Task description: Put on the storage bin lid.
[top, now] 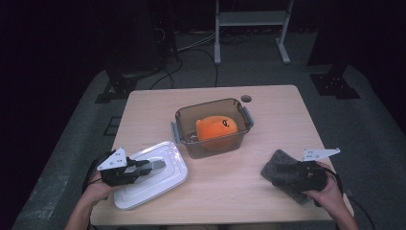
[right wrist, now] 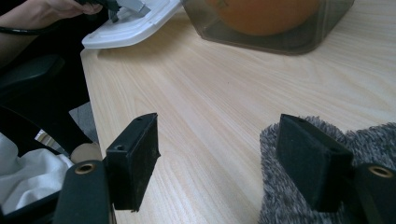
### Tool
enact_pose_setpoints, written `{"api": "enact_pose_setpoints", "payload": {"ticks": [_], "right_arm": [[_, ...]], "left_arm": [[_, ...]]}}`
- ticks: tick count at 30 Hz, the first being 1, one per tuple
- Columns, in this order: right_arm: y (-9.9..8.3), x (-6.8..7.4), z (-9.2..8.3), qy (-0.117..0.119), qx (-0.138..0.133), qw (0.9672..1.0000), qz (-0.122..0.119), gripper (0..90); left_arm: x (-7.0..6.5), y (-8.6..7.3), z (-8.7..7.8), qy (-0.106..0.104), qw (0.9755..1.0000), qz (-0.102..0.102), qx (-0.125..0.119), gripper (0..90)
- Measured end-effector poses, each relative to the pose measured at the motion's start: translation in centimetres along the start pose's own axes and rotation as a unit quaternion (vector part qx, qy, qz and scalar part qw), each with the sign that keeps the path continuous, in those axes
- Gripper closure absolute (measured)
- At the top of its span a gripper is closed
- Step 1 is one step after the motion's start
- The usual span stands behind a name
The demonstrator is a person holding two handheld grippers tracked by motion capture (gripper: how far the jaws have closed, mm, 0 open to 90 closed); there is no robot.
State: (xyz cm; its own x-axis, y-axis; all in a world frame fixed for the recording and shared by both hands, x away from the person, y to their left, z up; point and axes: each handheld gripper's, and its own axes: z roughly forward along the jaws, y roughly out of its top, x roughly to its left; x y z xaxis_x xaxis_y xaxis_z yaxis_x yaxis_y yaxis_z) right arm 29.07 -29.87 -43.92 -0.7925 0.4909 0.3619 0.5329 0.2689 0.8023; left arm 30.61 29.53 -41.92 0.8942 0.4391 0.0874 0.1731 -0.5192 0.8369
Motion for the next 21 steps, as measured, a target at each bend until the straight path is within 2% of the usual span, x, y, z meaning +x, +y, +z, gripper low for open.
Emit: {"api": "enact_pose_setpoints", "payload": {"ticks": [21], "right_arm": [[0.0,-0.1,0.1,0.000,0.003,1.0000,0.003,28.9]], "left_arm": [[-0.2,0.9,-2.5,-0.003,1.0000,0.004,-0.004,66.7]]}}
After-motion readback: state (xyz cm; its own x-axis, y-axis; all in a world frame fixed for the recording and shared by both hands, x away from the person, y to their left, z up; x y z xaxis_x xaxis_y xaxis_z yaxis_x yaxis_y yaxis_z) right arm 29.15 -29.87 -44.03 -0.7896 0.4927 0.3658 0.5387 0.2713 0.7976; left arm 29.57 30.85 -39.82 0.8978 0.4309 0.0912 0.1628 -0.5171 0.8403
